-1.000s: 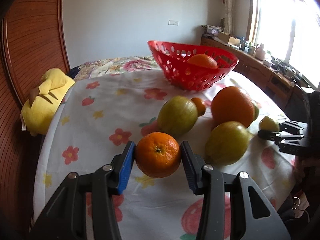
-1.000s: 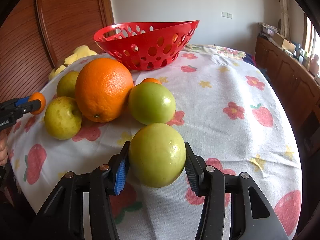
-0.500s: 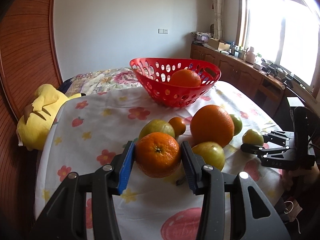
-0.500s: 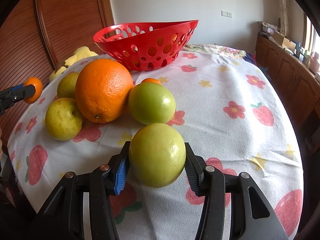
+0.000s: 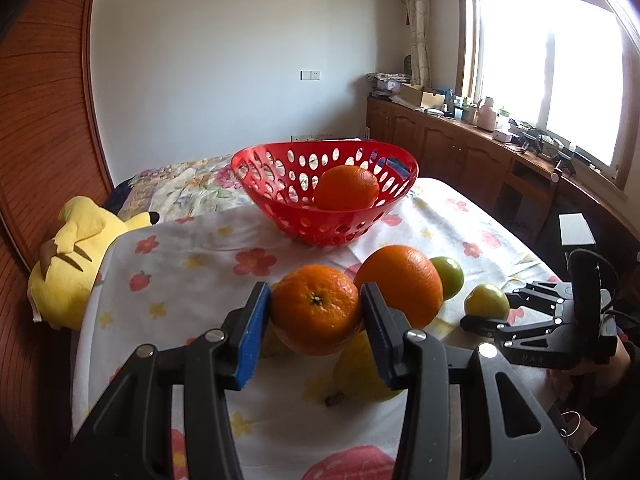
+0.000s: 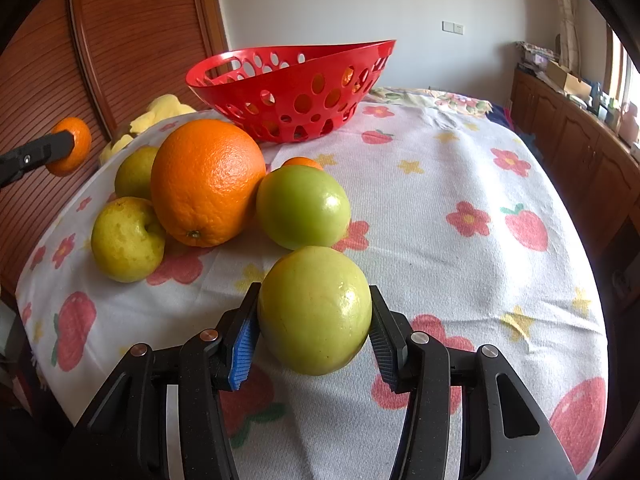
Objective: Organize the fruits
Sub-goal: 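Lift and carry the tangerine with the left tool while the right tool carries the green citrus to the basket, then open the right tool to drop the green citrus into the basket while the left tool holds the tangerine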
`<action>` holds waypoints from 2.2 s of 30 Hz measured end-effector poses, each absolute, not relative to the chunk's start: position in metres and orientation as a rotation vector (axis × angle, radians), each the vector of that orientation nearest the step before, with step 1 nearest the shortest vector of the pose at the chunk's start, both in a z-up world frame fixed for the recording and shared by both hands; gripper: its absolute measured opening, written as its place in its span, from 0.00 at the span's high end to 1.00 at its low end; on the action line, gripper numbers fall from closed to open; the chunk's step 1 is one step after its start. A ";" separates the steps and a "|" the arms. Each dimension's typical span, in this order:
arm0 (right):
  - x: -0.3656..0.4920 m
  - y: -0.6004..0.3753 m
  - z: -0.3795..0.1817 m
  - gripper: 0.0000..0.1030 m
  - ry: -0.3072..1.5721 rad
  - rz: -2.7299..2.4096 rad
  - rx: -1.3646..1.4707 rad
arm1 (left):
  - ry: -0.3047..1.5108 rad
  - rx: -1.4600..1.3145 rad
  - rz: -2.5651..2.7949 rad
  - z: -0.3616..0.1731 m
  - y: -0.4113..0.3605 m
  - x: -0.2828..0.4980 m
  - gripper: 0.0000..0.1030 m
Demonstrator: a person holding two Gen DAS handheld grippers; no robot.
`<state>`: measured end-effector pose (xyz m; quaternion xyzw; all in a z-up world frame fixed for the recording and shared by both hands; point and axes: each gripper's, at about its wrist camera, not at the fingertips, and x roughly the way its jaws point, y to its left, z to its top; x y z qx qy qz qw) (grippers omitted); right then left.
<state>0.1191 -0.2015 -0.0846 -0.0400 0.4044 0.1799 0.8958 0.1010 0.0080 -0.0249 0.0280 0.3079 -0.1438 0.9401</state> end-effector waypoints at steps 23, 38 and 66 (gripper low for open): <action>0.125 -0.208 -0.043 0.51 0.741 0.362 -0.109 | 0.599 0.068 -0.341 -0.019 -0.007 0.142 0.57; 0.195 -0.191 0.024 0.51 0.627 0.476 -0.141 | 0.608 0.082 -0.323 -0.015 -0.009 0.214 0.57; 0.279 -0.136 -0.011 0.51 0.737 0.647 -0.170 | 0.677 0.120 -0.322 -0.039 -0.016 0.282 0.56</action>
